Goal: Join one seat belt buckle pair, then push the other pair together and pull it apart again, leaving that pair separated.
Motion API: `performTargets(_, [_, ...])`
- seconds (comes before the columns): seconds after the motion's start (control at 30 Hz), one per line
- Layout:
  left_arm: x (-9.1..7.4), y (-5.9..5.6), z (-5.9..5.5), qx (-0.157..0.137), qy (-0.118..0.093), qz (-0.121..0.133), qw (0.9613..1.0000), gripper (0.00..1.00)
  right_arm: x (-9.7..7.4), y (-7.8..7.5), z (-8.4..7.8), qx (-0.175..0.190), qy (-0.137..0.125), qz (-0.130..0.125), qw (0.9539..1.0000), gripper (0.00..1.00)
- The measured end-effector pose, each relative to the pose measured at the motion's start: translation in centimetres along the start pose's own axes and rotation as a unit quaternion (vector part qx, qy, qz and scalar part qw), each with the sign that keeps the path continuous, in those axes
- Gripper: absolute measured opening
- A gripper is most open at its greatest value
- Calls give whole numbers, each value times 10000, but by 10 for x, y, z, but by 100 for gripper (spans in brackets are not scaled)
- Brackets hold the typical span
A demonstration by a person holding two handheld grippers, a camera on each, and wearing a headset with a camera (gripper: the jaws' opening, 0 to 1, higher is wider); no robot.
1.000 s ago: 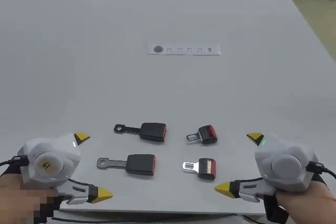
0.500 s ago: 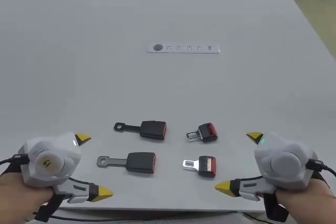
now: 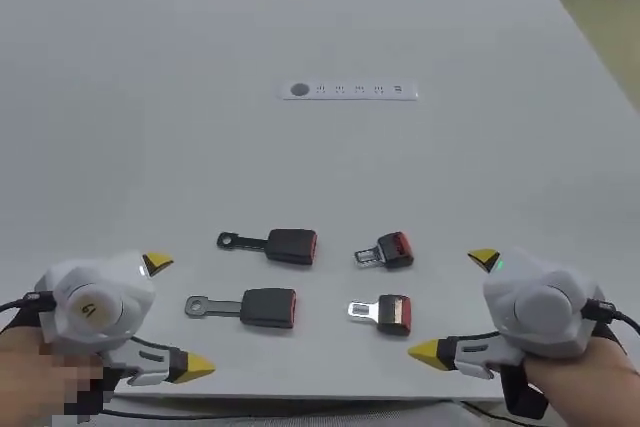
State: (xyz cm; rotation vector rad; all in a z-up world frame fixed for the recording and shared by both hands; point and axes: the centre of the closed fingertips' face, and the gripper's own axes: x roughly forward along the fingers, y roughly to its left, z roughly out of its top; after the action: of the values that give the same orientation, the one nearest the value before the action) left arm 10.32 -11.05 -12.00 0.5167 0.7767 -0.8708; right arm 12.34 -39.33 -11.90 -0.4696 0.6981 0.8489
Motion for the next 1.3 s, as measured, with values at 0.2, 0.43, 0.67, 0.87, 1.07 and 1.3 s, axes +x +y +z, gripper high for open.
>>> performTargets(0.2, [1, 0, -1, 33, 15, -25, 10000, 89, -1, 4, 2, -19, -83, 99, 9999, 77])
performTargets(0.43, [2, -1, 0, 51, 51, -48, 10000, 88, 1, 4, 0, -42, -34, 121, 9999, 78])
performTargets(0.67, [5, 1, 0, 154, 135, -88, 9998, 88, 4, 5, -1, -142, 47, 219, 9996, 77])
performTargets(0.87, [12, 1, 5, 342, 229, -185, 9990, 85, 8, 10, 3, -433, -29, 436, 9981, 66])
performTargets(1.07, [24, -1, 11, 644, 302, -394, 9967, 81, 15, 20, 5, -607, 89, 715, 9955, 58])
performTargets(1.3, [42, -3, 13, 927, 431, -698, 9923, 72, 29, 26, 6, -863, 257, 993, 9910, 54])
